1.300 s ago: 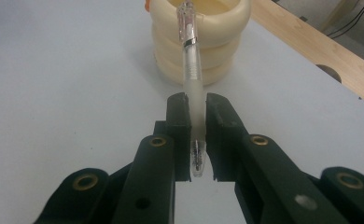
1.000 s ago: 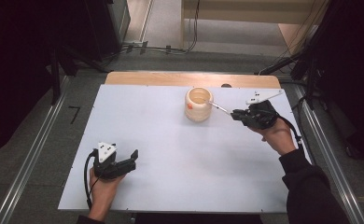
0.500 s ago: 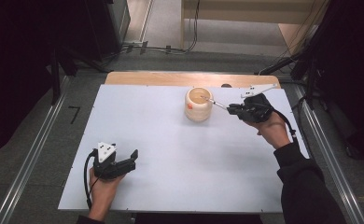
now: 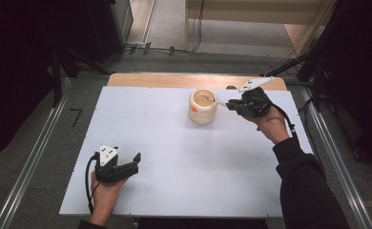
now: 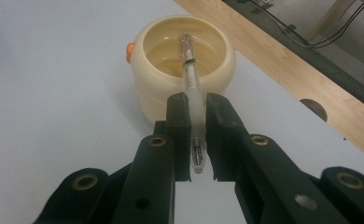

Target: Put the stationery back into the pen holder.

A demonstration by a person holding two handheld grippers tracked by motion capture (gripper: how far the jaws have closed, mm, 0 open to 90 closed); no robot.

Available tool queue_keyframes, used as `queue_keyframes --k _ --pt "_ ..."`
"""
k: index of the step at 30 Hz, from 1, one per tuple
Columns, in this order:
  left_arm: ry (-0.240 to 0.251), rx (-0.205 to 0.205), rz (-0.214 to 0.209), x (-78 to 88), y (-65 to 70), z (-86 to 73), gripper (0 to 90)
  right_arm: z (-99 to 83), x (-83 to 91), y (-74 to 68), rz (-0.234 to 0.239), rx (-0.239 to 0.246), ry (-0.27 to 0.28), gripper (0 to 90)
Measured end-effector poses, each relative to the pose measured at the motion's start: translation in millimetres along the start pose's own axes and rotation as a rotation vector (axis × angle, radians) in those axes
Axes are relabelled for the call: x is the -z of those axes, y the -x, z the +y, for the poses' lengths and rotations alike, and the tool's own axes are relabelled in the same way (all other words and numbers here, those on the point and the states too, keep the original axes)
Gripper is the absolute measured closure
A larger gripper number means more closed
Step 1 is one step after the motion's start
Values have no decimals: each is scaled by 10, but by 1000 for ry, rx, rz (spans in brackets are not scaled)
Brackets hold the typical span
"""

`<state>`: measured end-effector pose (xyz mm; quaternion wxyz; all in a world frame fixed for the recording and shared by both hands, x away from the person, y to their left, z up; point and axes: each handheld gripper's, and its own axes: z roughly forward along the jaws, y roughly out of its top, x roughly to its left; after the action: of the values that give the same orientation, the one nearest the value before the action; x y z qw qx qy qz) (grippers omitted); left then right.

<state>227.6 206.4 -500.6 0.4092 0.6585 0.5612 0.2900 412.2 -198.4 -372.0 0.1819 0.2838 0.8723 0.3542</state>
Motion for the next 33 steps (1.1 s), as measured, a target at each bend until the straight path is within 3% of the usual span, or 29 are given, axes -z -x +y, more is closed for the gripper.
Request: queue_keyframes --k 33 --pt "1 0 -6 0 -4 0 150 286 -269 -56 -1 -2 1 786"
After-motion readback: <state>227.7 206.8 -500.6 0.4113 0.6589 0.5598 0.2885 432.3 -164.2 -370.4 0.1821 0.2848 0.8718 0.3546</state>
